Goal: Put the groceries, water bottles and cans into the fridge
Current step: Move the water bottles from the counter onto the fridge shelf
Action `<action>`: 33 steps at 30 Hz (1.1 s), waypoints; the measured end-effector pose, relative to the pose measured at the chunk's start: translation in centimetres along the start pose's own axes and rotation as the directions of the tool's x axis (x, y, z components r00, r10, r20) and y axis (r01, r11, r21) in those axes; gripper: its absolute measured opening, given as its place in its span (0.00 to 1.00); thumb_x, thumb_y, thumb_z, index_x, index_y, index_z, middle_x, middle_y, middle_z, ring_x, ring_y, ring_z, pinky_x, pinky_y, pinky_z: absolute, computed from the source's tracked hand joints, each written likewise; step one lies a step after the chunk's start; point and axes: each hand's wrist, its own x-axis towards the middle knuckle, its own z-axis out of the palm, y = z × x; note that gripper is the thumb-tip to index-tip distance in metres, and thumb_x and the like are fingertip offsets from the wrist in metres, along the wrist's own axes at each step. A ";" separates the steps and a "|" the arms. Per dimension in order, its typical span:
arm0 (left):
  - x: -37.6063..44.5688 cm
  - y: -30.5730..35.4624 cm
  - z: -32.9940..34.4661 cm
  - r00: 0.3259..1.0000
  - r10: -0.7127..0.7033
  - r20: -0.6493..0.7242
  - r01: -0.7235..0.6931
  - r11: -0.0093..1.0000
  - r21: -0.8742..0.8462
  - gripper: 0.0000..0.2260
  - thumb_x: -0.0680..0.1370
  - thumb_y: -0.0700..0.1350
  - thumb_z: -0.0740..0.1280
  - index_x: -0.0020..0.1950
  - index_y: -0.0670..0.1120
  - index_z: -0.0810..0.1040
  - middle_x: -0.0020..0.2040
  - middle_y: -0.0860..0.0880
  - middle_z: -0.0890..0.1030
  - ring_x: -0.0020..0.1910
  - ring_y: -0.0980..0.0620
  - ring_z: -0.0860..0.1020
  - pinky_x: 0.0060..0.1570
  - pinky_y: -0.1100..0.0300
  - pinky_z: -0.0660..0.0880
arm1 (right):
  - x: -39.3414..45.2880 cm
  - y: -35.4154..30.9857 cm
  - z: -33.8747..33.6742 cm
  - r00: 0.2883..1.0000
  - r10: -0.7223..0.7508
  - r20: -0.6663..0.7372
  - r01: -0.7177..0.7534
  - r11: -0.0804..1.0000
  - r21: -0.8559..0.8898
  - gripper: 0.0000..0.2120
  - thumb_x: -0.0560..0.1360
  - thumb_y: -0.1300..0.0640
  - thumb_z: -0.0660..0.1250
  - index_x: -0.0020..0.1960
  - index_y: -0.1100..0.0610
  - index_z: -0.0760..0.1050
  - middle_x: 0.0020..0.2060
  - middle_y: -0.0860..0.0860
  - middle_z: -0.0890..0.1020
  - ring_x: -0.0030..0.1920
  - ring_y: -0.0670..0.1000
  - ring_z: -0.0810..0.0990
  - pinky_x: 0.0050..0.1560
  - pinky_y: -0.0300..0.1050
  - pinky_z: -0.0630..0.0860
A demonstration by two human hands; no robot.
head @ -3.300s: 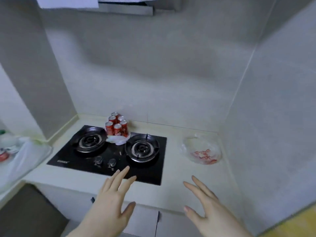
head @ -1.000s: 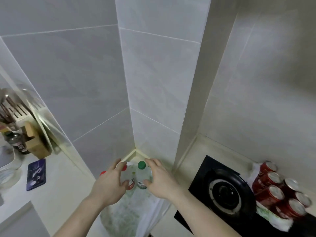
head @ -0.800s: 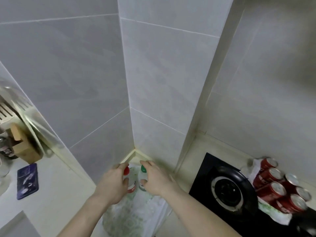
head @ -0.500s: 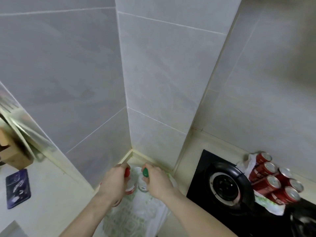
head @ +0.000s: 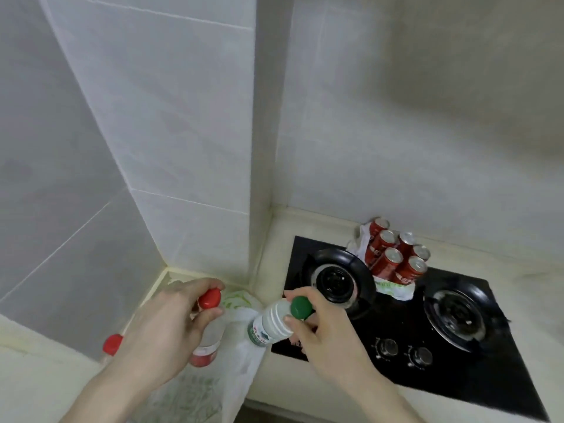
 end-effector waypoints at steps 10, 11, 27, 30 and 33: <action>0.2 15.5 5.0 0.918 0.383 0.101 -0.369 0.920 -0.136 0.13 0.76 0.55 0.72 0.59 0.65 0.76 0.50 0.66 0.81 0.48 0.60 0.80 0.50 0.55 0.80 | -13.6 5.3 -12.0 0.882 0.142 -0.450 -0.111 0.989 0.095 0.14 0.78 0.53 0.73 0.59 0.38 0.76 0.32 0.55 0.79 0.33 0.51 0.82 0.44 0.56 0.82; 0.0 17.2 5.7 0.907 0.407 0.107 -0.388 0.907 -0.166 0.13 0.77 0.55 0.71 0.60 0.65 0.76 0.51 0.66 0.81 0.46 0.58 0.81 0.49 0.54 0.81 | -15.1 5.9 -13.1 0.864 0.153 -0.480 -0.112 0.987 0.113 0.14 0.78 0.54 0.73 0.58 0.38 0.76 0.32 0.55 0.79 0.33 0.51 0.82 0.44 0.56 0.82; -11.5 43.6 22.1 0.635 0.714 0.293 -0.581 0.692 -0.428 0.13 0.76 0.48 0.75 0.57 0.62 0.79 0.49 0.64 0.83 0.47 0.69 0.81 0.47 0.66 0.80 | -41.8 17.4 -25.3 0.537 0.402 -0.741 -0.312 0.911 0.269 0.10 0.79 0.51 0.70 0.56 0.38 0.75 0.38 0.52 0.83 0.33 0.45 0.82 0.41 0.43 0.78; -14.7 48.9 25.8 0.524 0.786 0.329 -0.629 0.617 -0.472 0.12 0.75 0.48 0.75 0.55 0.62 0.80 0.49 0.65 0.83 0.50 0.68 0.81 0.48 0.71 0.77 | -47.8 19.4 -26.5 0.420 0.453 -0.786 -0.355 0.879 0.317 0.10 0.78 0.51 0.71 0.56 0.37 0.75 0.39 0.50 0.83 0.34 0.46 0.83 0.45 0.48 0.81; -17.9 54.5 28.8 0.403 0.838 0.369 -0.650 0.546 -0.529 0.12 0.75 0.48 0.76 0.53 0.62 0.80 0.49 0.67 0.82 0.49 0.66 0.81 0.47 0.68 0.78 | -53.0 21.0 -27.2 0.269 0.493 -0.827 -0.372 0.845 0.383 0.10 0.78 0.50 0.71 0.55 0.37 0.75 0.39 0.50 0.83 0.34 0.47 0.83 0.45 0.52 0.81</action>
